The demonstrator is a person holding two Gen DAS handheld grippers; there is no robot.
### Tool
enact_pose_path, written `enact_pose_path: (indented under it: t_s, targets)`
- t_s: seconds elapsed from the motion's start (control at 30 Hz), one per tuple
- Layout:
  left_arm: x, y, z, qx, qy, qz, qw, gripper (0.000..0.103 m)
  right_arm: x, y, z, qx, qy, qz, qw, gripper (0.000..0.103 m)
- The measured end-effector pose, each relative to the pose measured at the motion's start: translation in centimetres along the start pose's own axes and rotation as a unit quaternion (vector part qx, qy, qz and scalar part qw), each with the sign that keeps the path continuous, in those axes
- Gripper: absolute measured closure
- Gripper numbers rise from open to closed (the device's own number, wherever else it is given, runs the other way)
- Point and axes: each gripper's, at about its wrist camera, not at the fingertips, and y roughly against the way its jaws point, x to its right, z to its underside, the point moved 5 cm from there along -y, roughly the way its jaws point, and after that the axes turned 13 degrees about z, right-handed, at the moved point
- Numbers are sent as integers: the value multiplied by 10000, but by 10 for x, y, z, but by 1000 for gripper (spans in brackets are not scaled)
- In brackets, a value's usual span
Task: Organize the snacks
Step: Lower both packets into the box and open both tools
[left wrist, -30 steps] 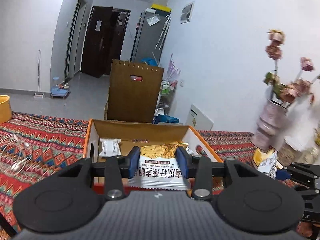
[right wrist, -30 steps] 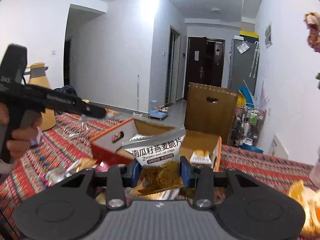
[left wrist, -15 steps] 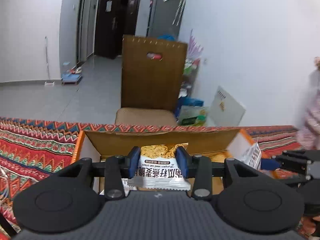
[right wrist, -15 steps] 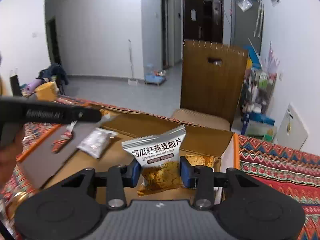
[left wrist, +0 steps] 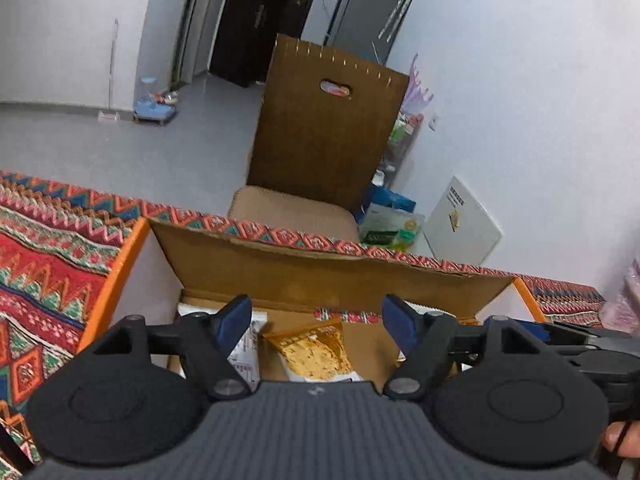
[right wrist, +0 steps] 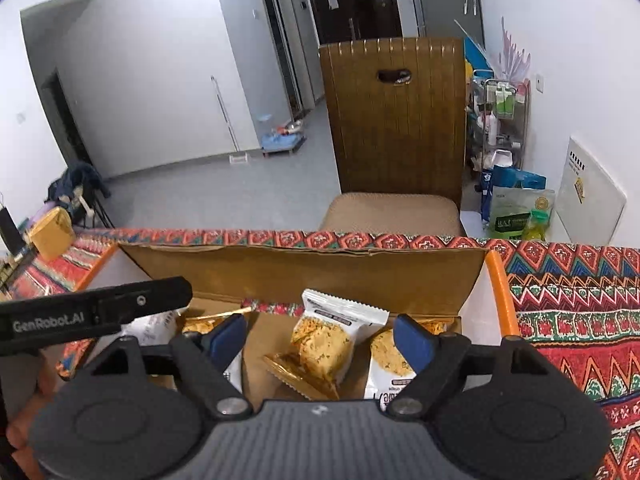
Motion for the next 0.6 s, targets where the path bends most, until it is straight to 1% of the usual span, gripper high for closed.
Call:
enact_pose_path:
  t_s: [0.07, 0.1, 0.13, 0.17, 0.2, 0.27, 0.4, 0.5, 0.6]
  targets:
    - [7, 4, 0, 135, -199, -142, 9996, 29, 2, 2, 0, 6, 34, 53, 10000, 21]
    - [11, 7, -1, 204, -317, -228, 9990, 28, 2, 5, 0, 56, 38, 97, 9999, 19]
    - [16, 10, -2, 260, -433, -300, 9983, 28, 3, 8, -1, 149, 3, 172, 9997, 11]
    - [20, 17, -3, 321, -523, -353, 9975, 25, 3, 14, 0, 269, -45, 248, 9993, 7]
    - [23, 24, -6, 374, -549, -366, 9971, 23, 3, 22, 0, 397, -75, 291, 9988, 6]
    - [29, 42, -12, 518, -527, -325, 9967, 23, 4, 35, -1, 503, -75, 258, 9984, 5]
    - [41, 87, -18, 746, -438, -356, 9956, 20, 1, 73, -2, 773, 16, 180, 9968, 4]
    - [54, 121, -14, 813, -562, -413, 9942, 17, 0, 104, 6, 913, 92, 195, 9956, 3]
    - [74, 162, 2, 902, -854, -450, 9912, 13, 2, 141, 21, 1032, 103, 165, 9945, 2]
